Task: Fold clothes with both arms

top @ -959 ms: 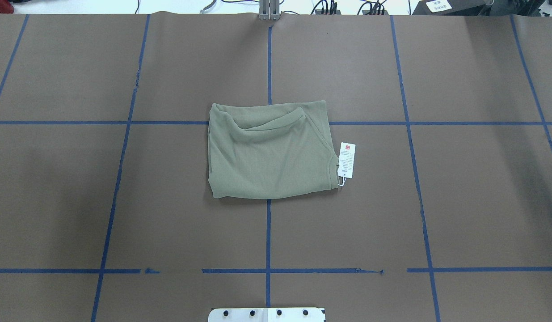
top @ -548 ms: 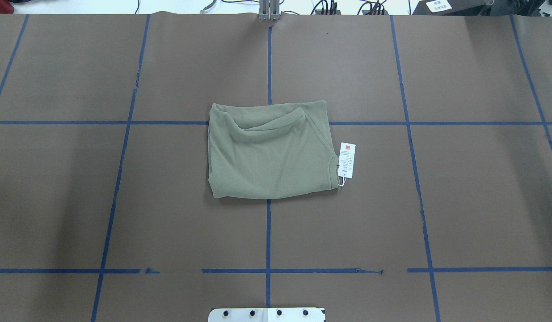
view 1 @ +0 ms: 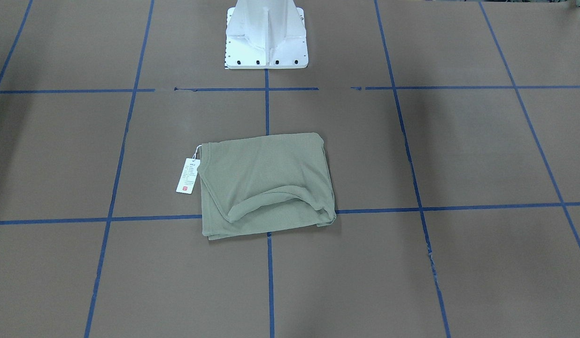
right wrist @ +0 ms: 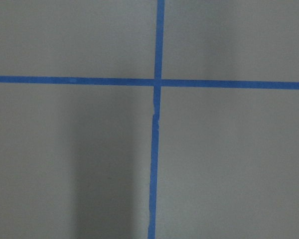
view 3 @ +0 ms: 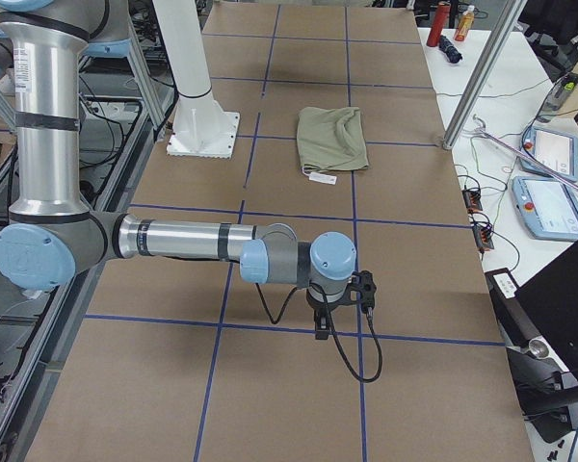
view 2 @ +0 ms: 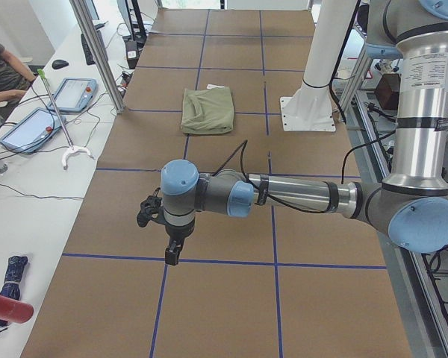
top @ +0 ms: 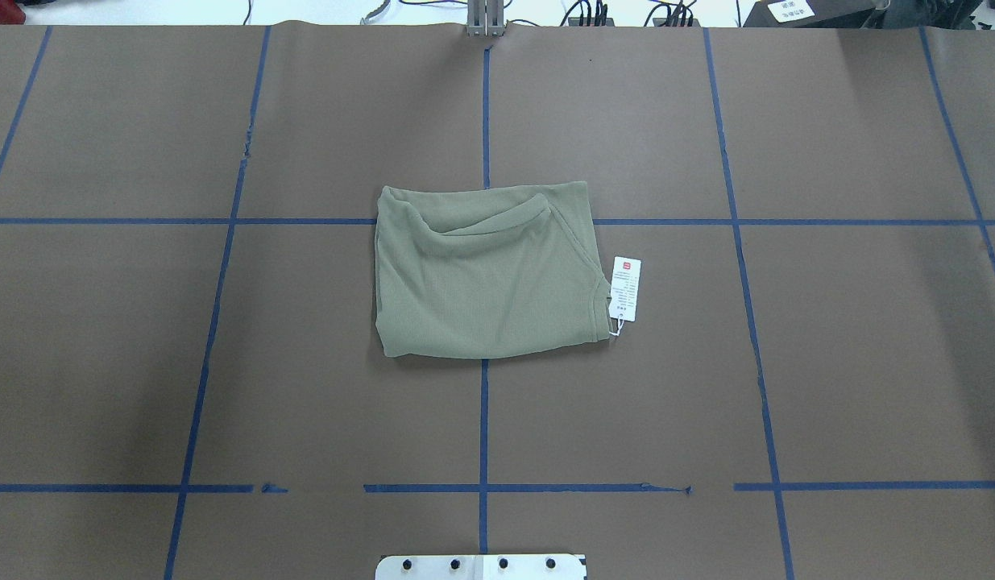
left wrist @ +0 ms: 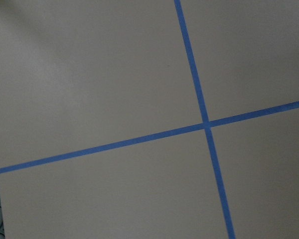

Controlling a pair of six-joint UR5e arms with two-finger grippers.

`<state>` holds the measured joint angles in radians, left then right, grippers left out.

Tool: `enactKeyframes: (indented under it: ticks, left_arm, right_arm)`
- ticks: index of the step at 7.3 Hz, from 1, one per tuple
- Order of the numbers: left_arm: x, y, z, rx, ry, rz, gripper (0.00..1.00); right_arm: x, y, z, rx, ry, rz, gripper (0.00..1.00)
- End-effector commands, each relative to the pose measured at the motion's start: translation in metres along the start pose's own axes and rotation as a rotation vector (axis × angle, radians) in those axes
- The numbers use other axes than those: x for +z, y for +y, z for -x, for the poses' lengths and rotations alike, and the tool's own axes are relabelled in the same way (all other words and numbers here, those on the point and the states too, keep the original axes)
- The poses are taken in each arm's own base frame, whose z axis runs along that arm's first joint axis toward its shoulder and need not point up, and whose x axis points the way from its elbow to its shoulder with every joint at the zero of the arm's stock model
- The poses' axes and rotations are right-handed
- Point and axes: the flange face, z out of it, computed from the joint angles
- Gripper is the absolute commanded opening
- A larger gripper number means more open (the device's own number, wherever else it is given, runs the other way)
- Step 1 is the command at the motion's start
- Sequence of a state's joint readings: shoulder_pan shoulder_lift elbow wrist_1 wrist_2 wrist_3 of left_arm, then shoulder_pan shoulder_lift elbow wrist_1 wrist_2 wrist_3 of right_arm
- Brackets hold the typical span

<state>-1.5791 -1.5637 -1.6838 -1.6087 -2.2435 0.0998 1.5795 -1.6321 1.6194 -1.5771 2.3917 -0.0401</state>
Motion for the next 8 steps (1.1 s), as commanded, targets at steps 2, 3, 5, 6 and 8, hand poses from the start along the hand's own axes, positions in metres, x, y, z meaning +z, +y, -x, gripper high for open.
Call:
enactKeyframes:
  ticks: [2,3,5,6,8]
  left_arm:
    - [-0.0028,0.004,-0.0046,-0.006,0.017,0.01,1.0]
    - [-0.0017,0.005,-0.0039,-0.008,0.017,0.013,1.0]
    - [0.0027,0.0065,-0.0016,-0.074,0.02,0.026,1.0]
    - [-0.0013,0.0047,-0.0046,-0.18,0.018,0.014,1.0]
    - [0.0019,0.0056,-0.002,-0.201,0.016,0.019,1.0]
  right_arm:
    - [0.0085,0.0285,-0.0275,0.041,0.001,0.03,1.0]
    - [0.0075,0.0276,-0.0269,0.038,0.005,0.029,1.0]
    - [0.0044,0.0259,-0.0236,0.032,0.005,0.021,1.0]
    - [0.0029,0.025,-0.0229,0.032,0.004,0.018,1.0]
    - [-0.0001,0.0216,-0.02,0.026,0.004,0.012,1.0]
